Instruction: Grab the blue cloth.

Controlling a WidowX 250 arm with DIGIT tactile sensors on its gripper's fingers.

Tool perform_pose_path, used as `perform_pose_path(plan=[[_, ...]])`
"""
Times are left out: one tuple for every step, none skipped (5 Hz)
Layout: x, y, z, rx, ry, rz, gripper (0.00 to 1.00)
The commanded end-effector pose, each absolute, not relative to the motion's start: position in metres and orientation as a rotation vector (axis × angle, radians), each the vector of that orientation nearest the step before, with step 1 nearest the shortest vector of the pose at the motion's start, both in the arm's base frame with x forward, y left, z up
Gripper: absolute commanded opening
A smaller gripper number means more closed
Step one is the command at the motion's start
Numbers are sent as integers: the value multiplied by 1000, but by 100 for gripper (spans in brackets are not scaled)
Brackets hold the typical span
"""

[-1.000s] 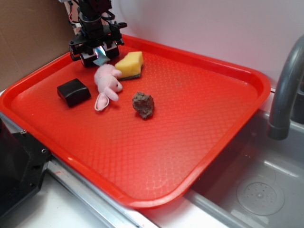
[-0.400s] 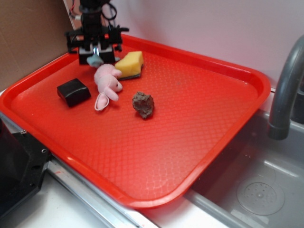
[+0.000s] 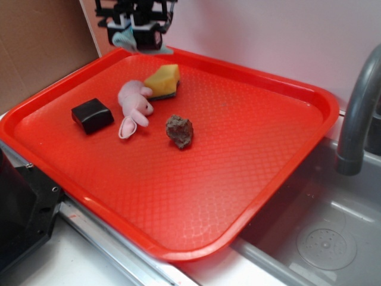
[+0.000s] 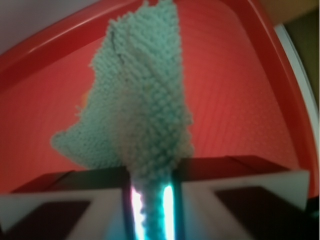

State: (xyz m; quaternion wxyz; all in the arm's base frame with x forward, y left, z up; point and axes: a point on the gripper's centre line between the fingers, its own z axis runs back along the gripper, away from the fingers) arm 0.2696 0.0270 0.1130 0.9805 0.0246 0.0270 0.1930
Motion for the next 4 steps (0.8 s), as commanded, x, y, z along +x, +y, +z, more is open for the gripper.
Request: perform_pose_path(plan=[[244, 8, 185, -41, -68, 134, 0], [232, 1, 198, -22, -105, 122, 0], [228, 4, 195, -45, -123, 132, 0], [234, 12, 194, -40, -56, 164, 0]])
